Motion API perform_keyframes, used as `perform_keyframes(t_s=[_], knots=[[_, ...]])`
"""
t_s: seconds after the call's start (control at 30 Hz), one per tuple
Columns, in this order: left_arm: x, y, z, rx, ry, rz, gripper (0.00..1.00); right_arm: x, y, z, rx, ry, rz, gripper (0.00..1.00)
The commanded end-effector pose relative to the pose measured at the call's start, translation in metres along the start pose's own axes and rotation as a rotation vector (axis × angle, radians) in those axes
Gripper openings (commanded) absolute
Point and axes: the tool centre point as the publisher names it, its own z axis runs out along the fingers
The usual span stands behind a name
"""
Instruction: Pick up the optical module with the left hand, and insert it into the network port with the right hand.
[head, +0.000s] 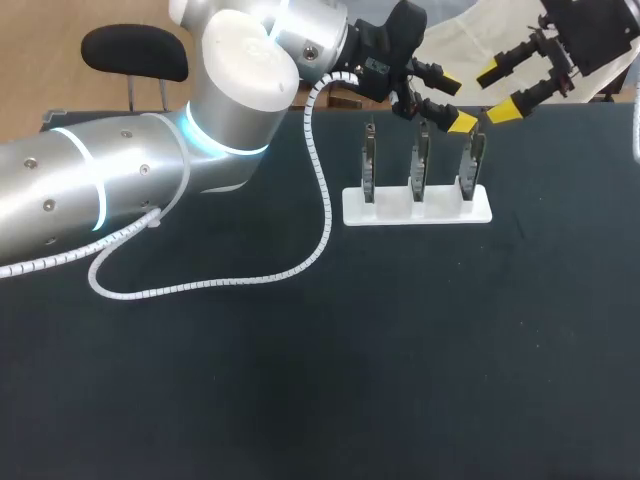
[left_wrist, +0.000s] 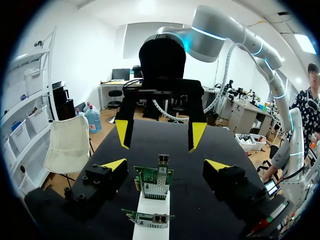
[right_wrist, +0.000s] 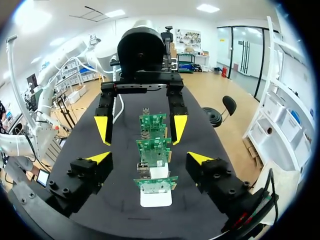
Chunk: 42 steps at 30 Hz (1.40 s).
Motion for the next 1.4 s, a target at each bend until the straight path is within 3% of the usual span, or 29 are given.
perform_keyframes(t_s=[0.03,0.3,0.5,0.53,0.57,0.6,1.0,1.4], knots=[[-0.001,0.002,0.001,0.005,0.002,0.002,1.00,0.005,0.003,-0.012,0.002,-0.014,0.012,1.00],[-0.001,0.002,0.001,0.005,0.002,0.002,1.00,0.013,0.003,-0.031,0.015,-0.100,0.078,1.00],[-0.001,0.002,0.001,0.005,0.002,0.002,1.00,0.016,0.008,-0.034,0.003,-0.098,0.074,1.00],[-0.001,0.002,0.001,0.005,0.002,0.002,1.00,0.016,0.008,-0.034,0.002,-0.103,0.074,0.83],[-0.001,0.002,0.001,0.005,0.002,0.002,1.00,0.016,0.008,-0.035,0.002,-0.110,0.071,0.36],[-0.001,0.002,0.001,0.005,0.002,0.002,1.00,0.016,0.009,-0.036,-0.002,-0.118,0.063,0.00],[-0.001,0.002,0.001,0.005,0.002,0.002,1.00,0.008,0.008,-0.034,0.002,-0.118,0.037,0.00],[-0.001,0.002,0.001,0.005,0.002,0.002,1.00,-0.009,0.009,-0.014,-0.016,-0.122,0.006,0.00]])
